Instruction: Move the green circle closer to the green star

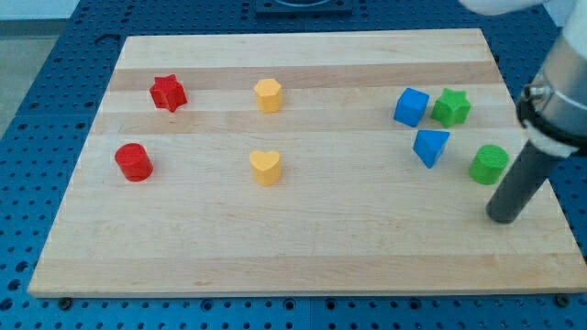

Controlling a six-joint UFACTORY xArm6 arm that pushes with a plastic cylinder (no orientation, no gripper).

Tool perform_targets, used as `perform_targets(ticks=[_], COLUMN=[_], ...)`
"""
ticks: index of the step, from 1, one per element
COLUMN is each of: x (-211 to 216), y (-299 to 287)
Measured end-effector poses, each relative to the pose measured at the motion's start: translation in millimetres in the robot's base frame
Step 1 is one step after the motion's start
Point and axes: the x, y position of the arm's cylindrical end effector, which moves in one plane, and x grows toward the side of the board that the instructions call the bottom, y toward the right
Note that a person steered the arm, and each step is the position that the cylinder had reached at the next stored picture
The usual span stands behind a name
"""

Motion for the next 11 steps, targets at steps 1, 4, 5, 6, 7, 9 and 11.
perform_targets(ticks=[1,4,5,6,7,9,11], x=[0,-47,-38,-52,-73,-76,-90], y=[0,-7,-2,6,10,-8,-20])
